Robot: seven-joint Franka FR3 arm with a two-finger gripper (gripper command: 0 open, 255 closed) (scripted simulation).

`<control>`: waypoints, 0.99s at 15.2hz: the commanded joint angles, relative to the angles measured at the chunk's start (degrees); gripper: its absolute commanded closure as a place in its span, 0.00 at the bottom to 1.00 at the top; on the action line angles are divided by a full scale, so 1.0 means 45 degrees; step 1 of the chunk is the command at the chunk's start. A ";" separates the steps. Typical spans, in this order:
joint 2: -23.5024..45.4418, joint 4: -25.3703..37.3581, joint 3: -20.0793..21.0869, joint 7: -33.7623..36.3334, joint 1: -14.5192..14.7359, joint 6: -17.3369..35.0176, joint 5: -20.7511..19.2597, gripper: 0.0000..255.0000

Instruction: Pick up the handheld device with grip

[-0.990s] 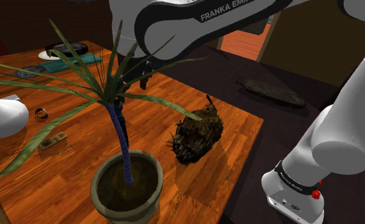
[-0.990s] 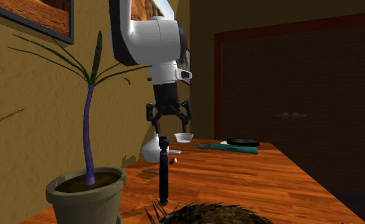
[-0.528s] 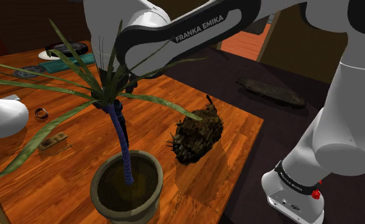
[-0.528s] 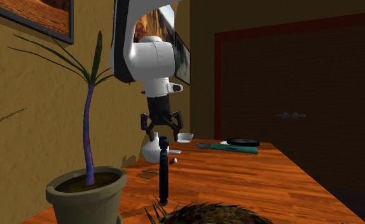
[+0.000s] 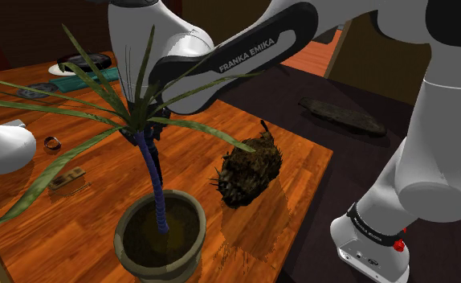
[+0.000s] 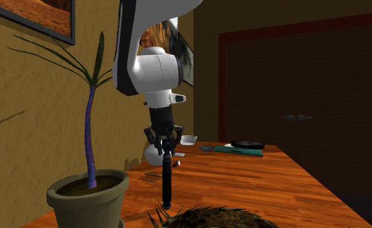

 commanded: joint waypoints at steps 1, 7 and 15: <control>0.0010 -0.0006 -0.0003 0.0009 0.0004 0.0012 -0.0009 1.00; 0.0015 0.0006 -0.0003 0.0011 0.0008 0.0004 -0.0011 1.00; -0.0477 0.0584 0.0173 -0.0423 -0.0105 -0.0955 0.0479 1.00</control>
